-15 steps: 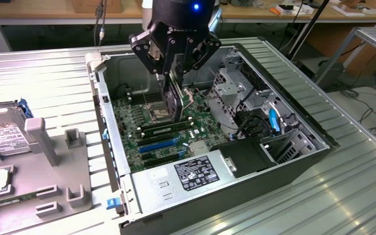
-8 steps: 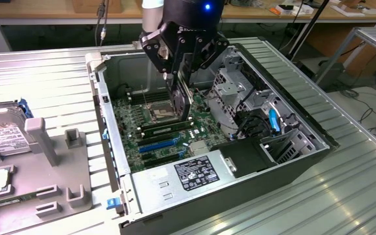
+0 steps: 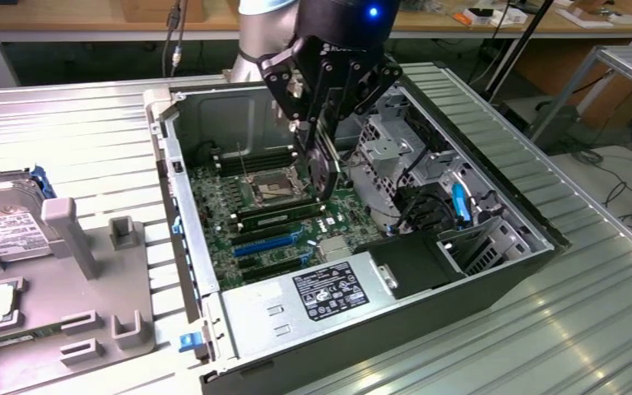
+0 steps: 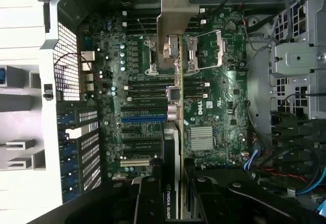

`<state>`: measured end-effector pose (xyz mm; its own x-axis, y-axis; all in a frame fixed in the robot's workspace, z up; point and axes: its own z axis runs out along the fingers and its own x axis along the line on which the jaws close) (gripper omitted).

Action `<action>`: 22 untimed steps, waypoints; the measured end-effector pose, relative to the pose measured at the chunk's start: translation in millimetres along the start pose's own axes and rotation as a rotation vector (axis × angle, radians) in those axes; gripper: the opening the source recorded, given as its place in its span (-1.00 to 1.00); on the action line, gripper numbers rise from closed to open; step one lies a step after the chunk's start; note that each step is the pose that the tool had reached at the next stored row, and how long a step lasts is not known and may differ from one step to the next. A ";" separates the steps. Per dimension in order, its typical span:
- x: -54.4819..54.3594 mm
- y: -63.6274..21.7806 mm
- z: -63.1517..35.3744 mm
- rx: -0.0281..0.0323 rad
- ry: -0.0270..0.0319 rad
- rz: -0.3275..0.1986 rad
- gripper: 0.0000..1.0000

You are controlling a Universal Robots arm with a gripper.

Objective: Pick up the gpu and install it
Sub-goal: 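Pick up the gpu and move the gpu toward the slot, then insert the gpu into the slot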

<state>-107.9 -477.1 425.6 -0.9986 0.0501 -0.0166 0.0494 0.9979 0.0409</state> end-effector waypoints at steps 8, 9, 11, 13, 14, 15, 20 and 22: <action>-4.1 0.2 0.1 0.0000 0.0000 0.000 -0.47; -4.1 0.2 0.1 -0.0001 0.0000 0.000 -0.47; -4.1 0.2 0.1 0.0000 0.0000 0.000 -0.47; -4.1 0.2 0.1 0.0000 0.0000 0.000 -0.47; -4.1 0.2 0.1 0.0000 0.0000 0.000 -0.47; -4.1 0.2 0.1 0.0000 0.0000 0.000 -0.47; -4.1 0.2 0.0 0.0000 0.0004 -0.010 -0.47; -4.1 0.2 0.1 -0.0001 0.0009 -0.023 -0.47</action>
<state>-103.8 -477.1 425.6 -0.9995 0.0267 -0.0166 0.0260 0.9988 0.0406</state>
